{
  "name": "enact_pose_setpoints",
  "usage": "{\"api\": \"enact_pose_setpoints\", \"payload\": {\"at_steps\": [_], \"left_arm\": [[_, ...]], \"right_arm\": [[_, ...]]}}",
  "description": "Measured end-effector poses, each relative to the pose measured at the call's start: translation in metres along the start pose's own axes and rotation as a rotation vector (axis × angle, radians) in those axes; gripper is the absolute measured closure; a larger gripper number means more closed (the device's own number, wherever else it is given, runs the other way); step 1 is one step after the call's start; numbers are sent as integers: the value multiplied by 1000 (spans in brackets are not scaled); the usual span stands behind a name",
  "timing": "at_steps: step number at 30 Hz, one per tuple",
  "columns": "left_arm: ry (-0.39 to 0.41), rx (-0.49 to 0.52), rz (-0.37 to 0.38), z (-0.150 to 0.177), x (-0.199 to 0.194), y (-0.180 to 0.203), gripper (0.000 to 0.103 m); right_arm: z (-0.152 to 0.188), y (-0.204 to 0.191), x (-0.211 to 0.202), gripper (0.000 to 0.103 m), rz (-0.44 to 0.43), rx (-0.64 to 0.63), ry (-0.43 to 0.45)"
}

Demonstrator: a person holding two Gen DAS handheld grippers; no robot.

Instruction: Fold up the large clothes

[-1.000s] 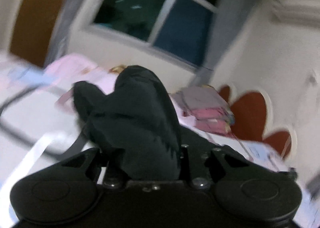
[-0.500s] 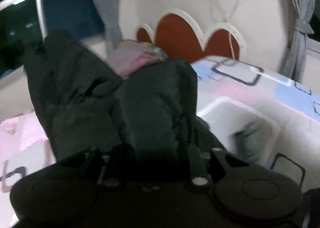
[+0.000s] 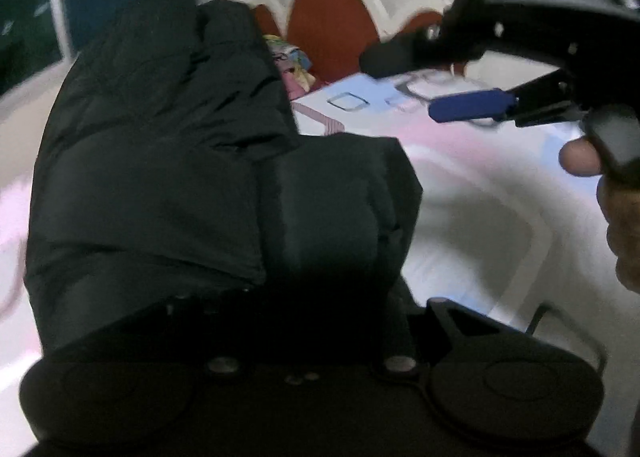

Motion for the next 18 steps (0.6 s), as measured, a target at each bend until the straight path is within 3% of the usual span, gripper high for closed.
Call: {"api": "enact_pose_setpoints", "payload": {"at_steps": [2, 4, 9, 18], "left_arm": [[29, -82, -5, 4, -1, -6, 77], [35, -95, -24, 8, 0, -4, 78], [26, -81, -52, 6, 7, 5, 78], [3, -99, -35, 2, 10, 4, 77]], "right_arm": [[1, -13, 8, 24, 3, -42, -42], [10, -14, 12, 41, -10, -21, -83], [22, -33, 15, 42, -49, -29, -119], [38, -11, 30, 46, -21, 40, -116]]}}
Point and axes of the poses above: each gripper's, at about its wrist camera, not at the fingertips, and x roughly the way its jaws point, y to its right, z to its underside, the point moved 2 cm from there along x, roughly the way its jaws point, and after that the axes turned 6 degrees about y, right-handed, at the moved point
